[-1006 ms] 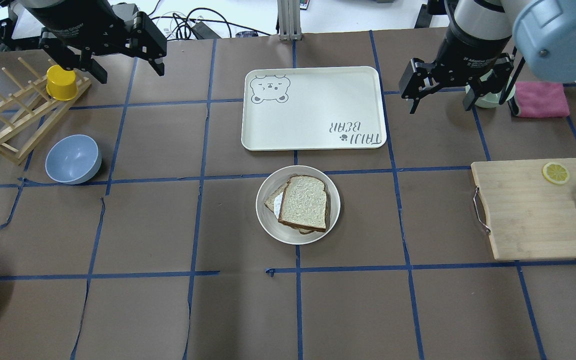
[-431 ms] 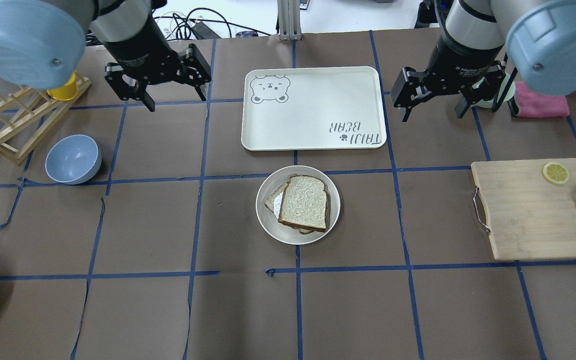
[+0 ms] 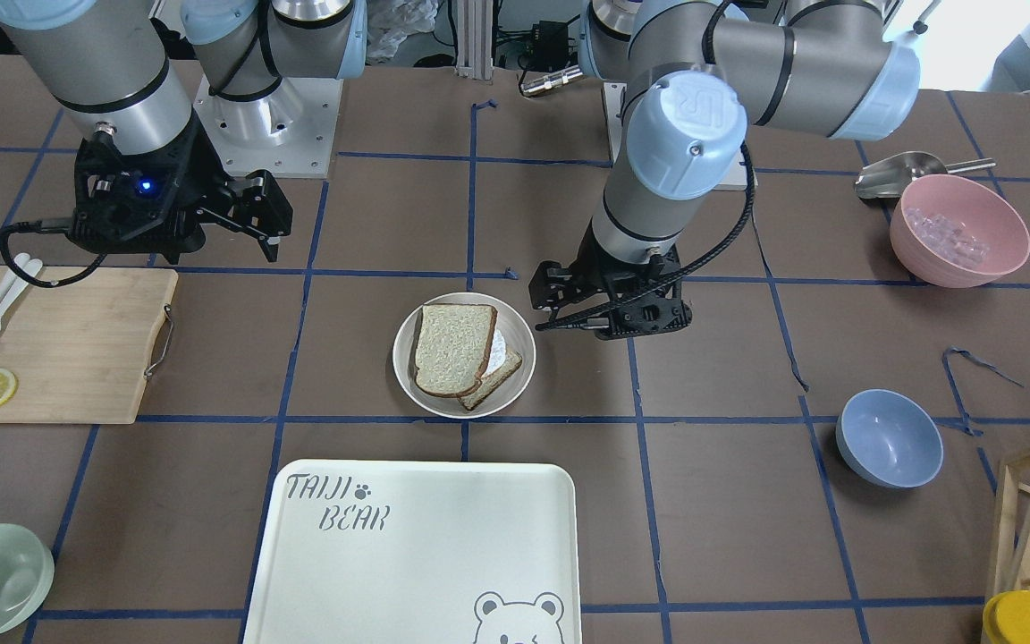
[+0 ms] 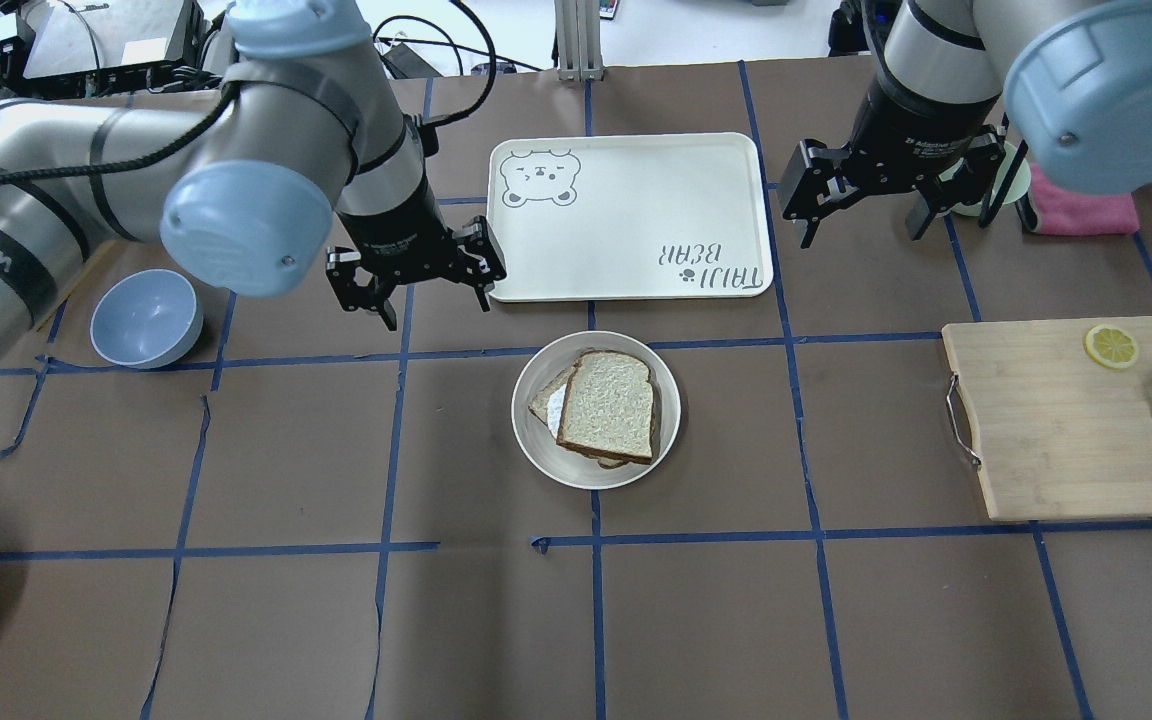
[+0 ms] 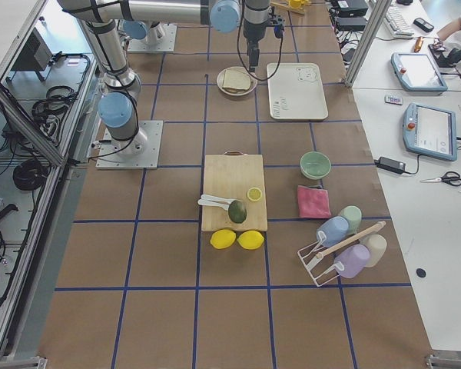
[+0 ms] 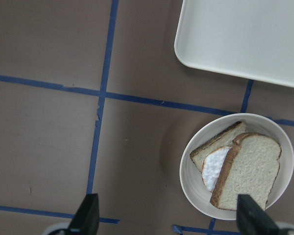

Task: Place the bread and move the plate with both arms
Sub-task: 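Reach the left gripper to the rim of the white plate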

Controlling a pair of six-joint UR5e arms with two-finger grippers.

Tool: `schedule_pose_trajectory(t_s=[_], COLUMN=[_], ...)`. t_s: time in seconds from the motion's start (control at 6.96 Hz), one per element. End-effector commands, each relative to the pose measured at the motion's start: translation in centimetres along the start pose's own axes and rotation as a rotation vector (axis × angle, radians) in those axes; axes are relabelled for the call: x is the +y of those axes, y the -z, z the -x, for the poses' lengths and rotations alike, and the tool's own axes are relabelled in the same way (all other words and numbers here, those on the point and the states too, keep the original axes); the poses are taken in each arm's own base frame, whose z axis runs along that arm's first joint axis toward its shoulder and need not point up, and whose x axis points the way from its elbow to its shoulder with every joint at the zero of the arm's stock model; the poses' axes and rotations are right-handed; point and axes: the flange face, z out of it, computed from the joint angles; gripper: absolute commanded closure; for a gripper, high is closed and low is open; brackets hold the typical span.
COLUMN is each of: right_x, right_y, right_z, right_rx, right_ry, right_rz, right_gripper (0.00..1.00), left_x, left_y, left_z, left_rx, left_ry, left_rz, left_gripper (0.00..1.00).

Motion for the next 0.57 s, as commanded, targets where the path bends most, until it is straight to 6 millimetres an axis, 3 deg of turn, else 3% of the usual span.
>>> schedule_pose_trajectory(t_s=[0.0, 0.29, 0.43], right_x=[-0.1, -0.1, -0.1], right_y=[-0.1, -0.4, -0.4], right_z=[0.0, 0.0, 0.0], right_rx=[-0.001, 0.000, 0.000], right_ry=[0.010, 0.011, 0.011], right_rz=[-0.001, 0.007, 0.007], right_gripper=[0.00, 0.00, 0.00], left_x=[2.9, 3.7, 3.5], left_y=[-7.4, -11.5, -12.2], left_z=[-0.6, -0.3, -0.4], left_rx=[-0.008, 0.012, 0.014], left_ry=[-0.031, -0.040, -0.038], left_rz=[0.001, -0.053, -0.049], left_gripper=[0.00, 0.00, 0.00])
